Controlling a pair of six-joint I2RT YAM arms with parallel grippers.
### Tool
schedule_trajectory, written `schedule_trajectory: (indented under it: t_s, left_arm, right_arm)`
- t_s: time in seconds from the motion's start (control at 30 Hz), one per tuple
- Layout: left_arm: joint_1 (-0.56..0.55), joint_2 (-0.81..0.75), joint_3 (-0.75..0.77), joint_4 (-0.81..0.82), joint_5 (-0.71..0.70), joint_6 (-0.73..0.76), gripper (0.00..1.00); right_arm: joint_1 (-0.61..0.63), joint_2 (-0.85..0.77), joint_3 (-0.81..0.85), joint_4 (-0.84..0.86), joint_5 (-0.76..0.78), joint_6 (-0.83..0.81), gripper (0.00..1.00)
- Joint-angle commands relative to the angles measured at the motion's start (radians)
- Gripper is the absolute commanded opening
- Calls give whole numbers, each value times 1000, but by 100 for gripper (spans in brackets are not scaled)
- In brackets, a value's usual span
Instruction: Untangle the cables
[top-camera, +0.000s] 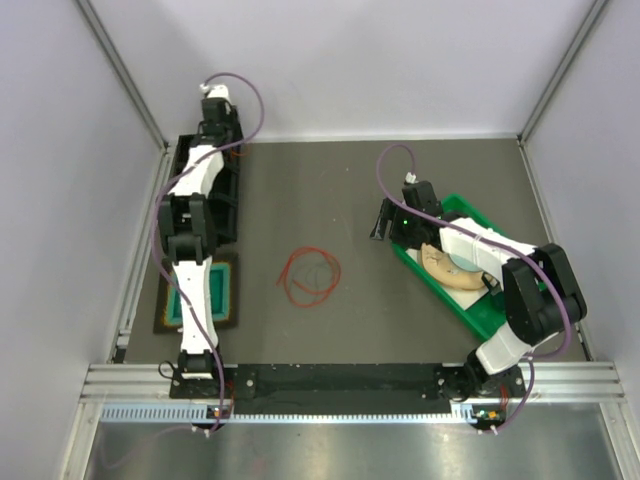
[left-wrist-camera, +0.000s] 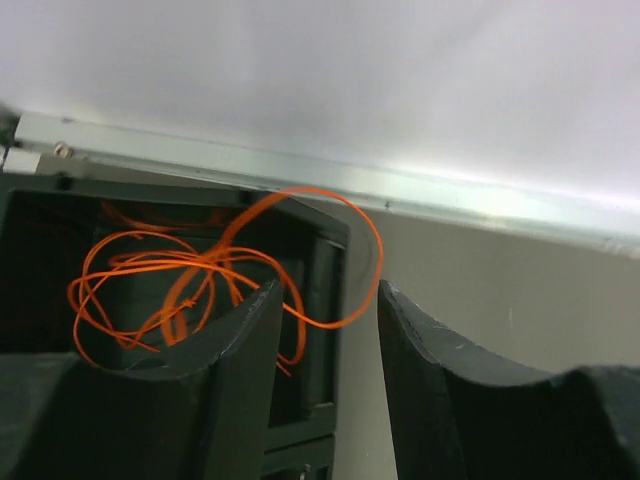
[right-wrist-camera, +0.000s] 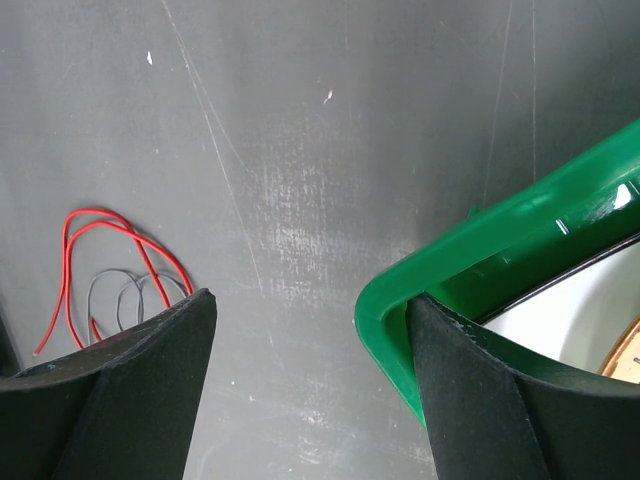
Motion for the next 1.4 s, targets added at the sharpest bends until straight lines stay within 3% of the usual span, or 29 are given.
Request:
schedule_trajectory:
  t_s: [0.0, 0.37, 1.37]
  left_arm:
    - [-100, 35, 57, -32, -114, 252, 49]
    - [-162, 131, 102, 12, -180, 320, 50]
    - [-151, 249, 115, 158, -247, 338, 53]
  right_arm:
    - [10, 28, 44, 75, -97, 37, 75]
    - [10, 28, 46, 61, -92, 34, 75]
    - [10, 39, 46, 55, -94, 37, 75]
